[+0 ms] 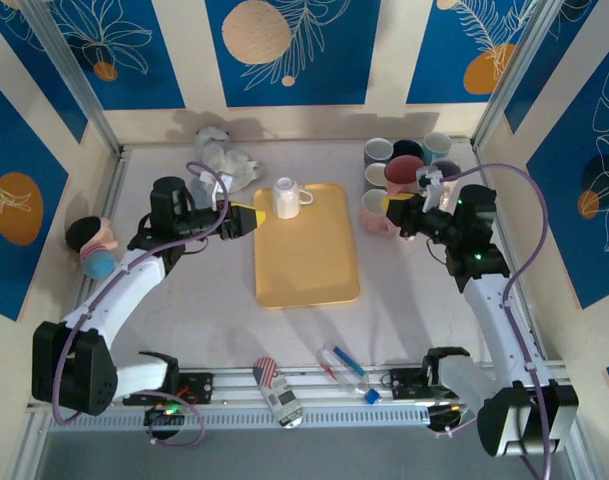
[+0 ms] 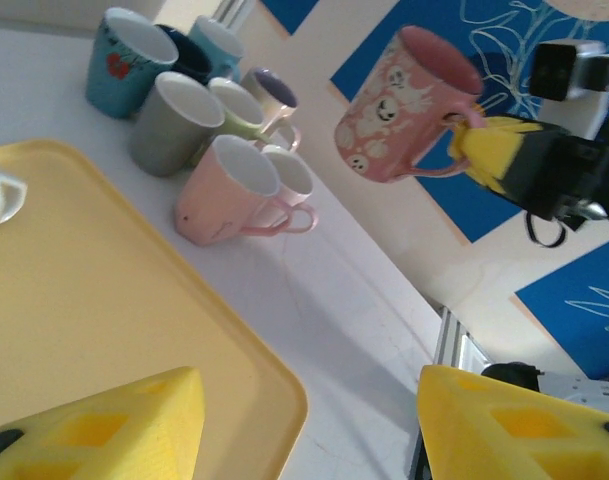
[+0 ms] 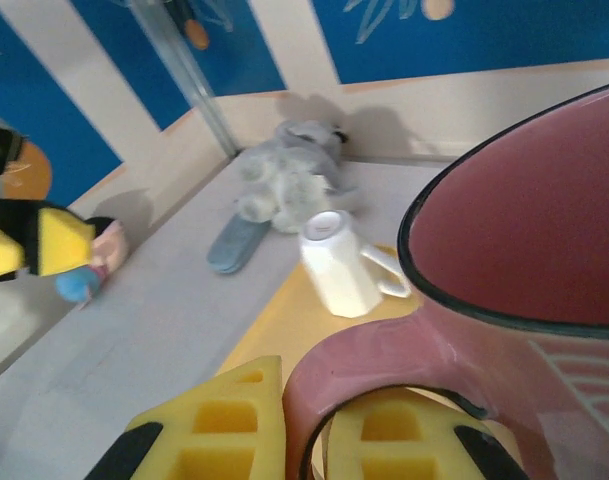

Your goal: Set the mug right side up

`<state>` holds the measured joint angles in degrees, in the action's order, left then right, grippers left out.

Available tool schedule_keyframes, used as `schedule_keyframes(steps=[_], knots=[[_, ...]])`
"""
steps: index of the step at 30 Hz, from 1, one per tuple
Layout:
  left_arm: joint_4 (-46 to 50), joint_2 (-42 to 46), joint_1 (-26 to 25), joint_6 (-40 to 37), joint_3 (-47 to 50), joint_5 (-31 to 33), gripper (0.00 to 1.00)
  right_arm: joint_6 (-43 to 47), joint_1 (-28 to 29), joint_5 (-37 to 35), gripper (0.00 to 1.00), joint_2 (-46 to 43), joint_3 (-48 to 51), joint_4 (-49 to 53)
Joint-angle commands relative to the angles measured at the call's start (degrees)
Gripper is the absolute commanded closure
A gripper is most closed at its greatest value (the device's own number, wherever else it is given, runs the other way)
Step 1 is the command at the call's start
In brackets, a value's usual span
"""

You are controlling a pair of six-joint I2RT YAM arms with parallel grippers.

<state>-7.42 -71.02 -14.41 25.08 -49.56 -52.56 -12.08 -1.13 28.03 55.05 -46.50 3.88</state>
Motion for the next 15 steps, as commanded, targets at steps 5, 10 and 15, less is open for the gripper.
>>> schedule_keyframes(steps=[5,10,15], knots=[[-11.6,-1.6,-1.8,-1.8,2.6,-4.7,0.42,0.9,-12.0,4.5,1.00,-1.9,2.9,-9.5],[-12.4,-3.7,-2.4,-1.8,2.2,-4.7,0.42,-0.7,-17.5,6.6,1.00,0.5,5.5,-13.6],[-12.5,-4.6,-2.6,-2.2,2.0,-4.4,0.42,-2.2,-20.9,7.3,1.00,4.6,8.6,-21.1]])
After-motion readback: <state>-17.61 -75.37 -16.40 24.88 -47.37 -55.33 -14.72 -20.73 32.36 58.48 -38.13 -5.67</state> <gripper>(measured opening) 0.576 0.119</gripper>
